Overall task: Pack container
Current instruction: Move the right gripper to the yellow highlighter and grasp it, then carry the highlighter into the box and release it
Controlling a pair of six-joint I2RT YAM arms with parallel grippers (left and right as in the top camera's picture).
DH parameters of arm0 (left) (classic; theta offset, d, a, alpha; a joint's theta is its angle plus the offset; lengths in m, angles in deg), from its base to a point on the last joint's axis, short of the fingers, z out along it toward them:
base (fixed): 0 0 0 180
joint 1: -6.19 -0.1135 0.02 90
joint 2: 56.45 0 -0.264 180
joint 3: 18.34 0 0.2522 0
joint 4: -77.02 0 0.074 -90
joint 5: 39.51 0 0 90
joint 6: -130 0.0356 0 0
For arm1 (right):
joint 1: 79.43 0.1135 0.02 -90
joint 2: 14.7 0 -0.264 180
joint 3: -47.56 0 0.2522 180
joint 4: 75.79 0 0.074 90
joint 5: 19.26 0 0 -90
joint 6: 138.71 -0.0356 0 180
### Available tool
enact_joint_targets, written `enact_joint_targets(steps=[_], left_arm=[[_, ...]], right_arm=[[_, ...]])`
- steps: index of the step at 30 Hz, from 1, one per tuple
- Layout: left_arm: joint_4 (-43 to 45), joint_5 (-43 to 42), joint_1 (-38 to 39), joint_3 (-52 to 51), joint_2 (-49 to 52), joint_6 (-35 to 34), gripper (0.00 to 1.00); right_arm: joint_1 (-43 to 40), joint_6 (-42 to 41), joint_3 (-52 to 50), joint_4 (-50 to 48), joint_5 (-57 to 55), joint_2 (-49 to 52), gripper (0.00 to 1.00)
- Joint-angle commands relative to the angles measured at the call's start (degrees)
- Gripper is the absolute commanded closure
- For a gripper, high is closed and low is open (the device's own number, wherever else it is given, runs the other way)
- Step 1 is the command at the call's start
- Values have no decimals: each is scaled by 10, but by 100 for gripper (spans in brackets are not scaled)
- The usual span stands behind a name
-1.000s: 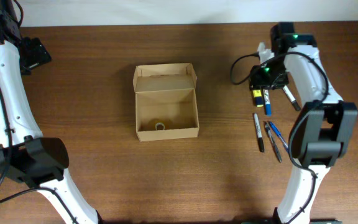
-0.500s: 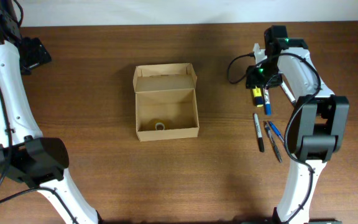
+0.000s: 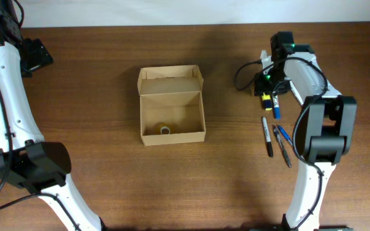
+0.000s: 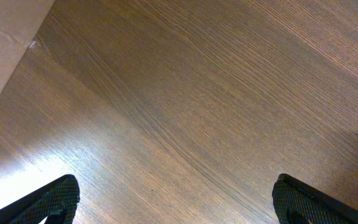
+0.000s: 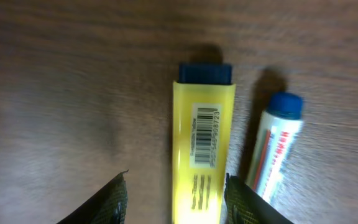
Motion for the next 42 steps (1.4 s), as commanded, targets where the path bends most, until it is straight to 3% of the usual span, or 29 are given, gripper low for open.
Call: enact_joint_targets(steps=[1,6,8,9,16,22,31,37,42], left_arm=[[0,2,-1,-3,4,7,0],[0,2,-1,-3,4,7,0],[0,2,-1,-3,4,7,0],[0,2,-1,-3,4,7,0],[0,2,-1,-3,4,7,0],[0,2,-1,-3,4,7,0],[0,2,-1,-3,4,7,0],[0,2,-1,-3,4,7,0],[0,2,-1,-3,4,7,0]], right_arm=[[3,-5,-10,-3,-13,23,50],[3,-10,-10,0,-12,29,73],[3,-15,-10,0,-11,29,95],[3,-21,-10,-1,-11,29,96],[3,-20,24,33,55,10,96],[18,-8,127,97,79,-54,96],[137,176,306,235,82,-133,96],[250,342,303,295,82,-129,96],[338,426,274,298,86,-107,96]])
